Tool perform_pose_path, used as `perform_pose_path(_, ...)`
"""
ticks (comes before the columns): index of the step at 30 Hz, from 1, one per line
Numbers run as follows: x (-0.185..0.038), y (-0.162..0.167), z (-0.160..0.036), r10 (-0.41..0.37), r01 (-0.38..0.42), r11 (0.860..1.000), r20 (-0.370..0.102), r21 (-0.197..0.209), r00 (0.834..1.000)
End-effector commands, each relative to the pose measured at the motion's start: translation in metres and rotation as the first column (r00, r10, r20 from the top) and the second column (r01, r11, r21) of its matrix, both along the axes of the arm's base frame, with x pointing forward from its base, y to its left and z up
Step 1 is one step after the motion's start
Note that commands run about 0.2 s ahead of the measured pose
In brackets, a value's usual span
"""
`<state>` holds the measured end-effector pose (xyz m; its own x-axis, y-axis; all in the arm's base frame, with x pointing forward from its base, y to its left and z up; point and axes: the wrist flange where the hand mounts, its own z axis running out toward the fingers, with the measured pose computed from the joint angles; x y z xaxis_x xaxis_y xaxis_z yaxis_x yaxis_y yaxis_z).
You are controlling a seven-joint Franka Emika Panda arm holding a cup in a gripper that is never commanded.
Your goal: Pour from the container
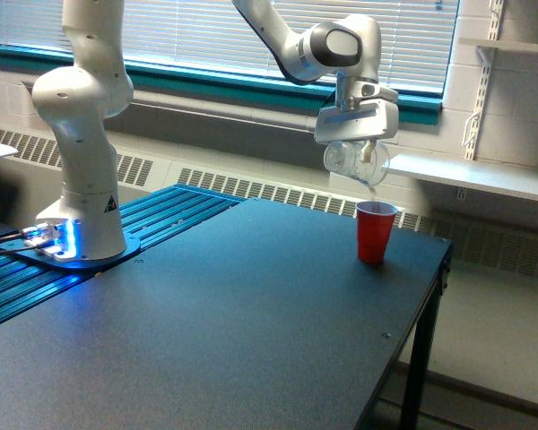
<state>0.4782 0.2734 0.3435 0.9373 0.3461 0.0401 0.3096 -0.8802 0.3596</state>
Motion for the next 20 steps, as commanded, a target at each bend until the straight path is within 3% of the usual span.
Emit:
perform_pose_path(1, -0.001, 0.003, 0.005, 0.028, -0.028, 1.0, -0.029, -0.009, 0.999)
perform_pose_path(11, 0.0, -0.001, 0.011, 0.039, -0.04, 0.999, -0.055, -0.027, 0.998)
perform_pose_path(20, -0.003, -0.007, 0.01, 0.028, -0.028, 1.0, -0.046, 0.008, 0.999)
